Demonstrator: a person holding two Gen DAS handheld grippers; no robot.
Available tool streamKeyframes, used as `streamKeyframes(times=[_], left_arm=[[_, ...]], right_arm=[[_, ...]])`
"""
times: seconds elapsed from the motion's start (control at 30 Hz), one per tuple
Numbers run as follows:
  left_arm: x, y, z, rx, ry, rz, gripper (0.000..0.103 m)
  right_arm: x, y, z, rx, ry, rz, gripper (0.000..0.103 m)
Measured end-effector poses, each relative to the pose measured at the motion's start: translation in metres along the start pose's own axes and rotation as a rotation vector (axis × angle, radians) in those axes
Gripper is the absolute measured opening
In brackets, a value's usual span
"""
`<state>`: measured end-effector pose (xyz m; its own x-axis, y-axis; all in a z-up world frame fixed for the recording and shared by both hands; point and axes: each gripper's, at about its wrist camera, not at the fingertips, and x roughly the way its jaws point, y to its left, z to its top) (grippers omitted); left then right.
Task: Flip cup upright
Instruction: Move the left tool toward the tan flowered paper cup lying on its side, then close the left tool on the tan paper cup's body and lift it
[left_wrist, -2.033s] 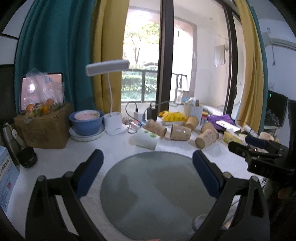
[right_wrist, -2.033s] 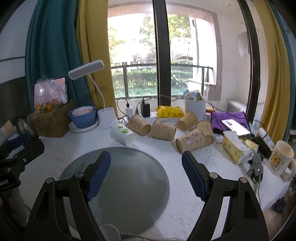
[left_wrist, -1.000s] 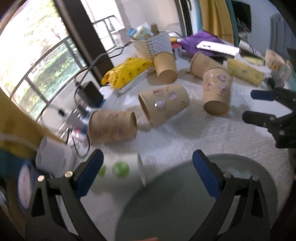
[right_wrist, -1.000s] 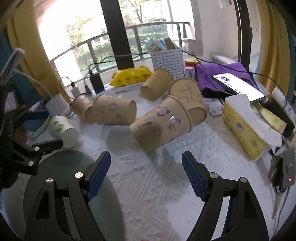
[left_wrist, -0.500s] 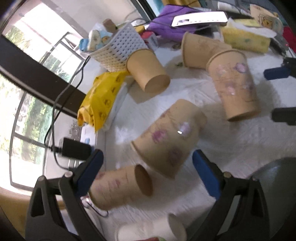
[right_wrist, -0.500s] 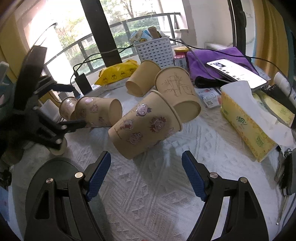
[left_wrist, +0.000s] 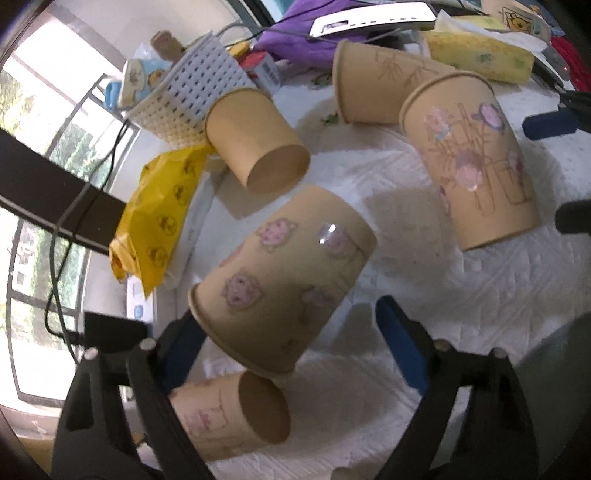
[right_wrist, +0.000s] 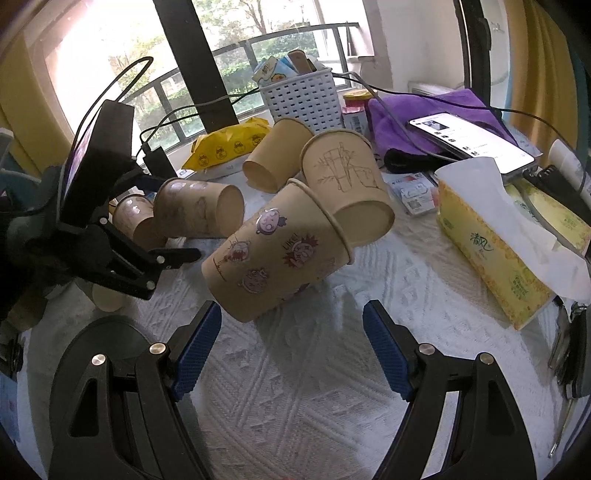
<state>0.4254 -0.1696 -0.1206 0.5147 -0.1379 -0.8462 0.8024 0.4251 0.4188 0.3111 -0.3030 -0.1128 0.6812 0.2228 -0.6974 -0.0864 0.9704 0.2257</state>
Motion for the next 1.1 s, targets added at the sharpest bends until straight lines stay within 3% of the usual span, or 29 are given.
streamKeyframes(times=[0.2,0.47,0.6,0.7,0.87,0.93,1.0,1.03,1.1], left_arm=[[-0.019,0.002,0.006,0.098,-0.036,0.021,0.090],[-0.043,0.004,0.027,0.309,-0.062,0.063,0.090],[-0.027,0.001,0.040,0.368,-0.029,-0.036,0.090],[-0.001,0.004,0.042,0.389,0.057,-0.160,0.090],[0.021,0.010,0.046,0.397,0.136,-0.260,0.090],[0.032,0.013,0.047,0.387,0.166,-0.251,0.090],[0.037,0.017,0.048,0.364,0.180,-0.261,0.076],[0.037,0.020,0.050,0.340,0.189,-0.296,0.064],[0.032,0.023,0.049,0.324,0.180,-0.306,0.064]], right_arm=[[-0.002,-0.004,0.001,0.006,-0.007,0.001,0.081],[0.002,-0.007,0.001,0.019,-0.001,0.027,0.081],[-0.002,-0.009,0.002,0.022,-0.008,0.034,0.081],[-0.005,-0.014,0.003,0.031,-0.015,0.027,0.081],[-0.005,-0.020,0.005,0.042,-0.017,0.026,0.081],[-0.004,-0.020,0.006,0.045,-0.014,0.030,0.081],[-0.006,-0.020,0.006,0.041,-0.018,0.033,0.081],[-0.008,-0.020,0.006,0.040,-0.021,0.034,0.081],[-0.010,-0.020,0.006,0.037,-0.028,0.035,0.081]])
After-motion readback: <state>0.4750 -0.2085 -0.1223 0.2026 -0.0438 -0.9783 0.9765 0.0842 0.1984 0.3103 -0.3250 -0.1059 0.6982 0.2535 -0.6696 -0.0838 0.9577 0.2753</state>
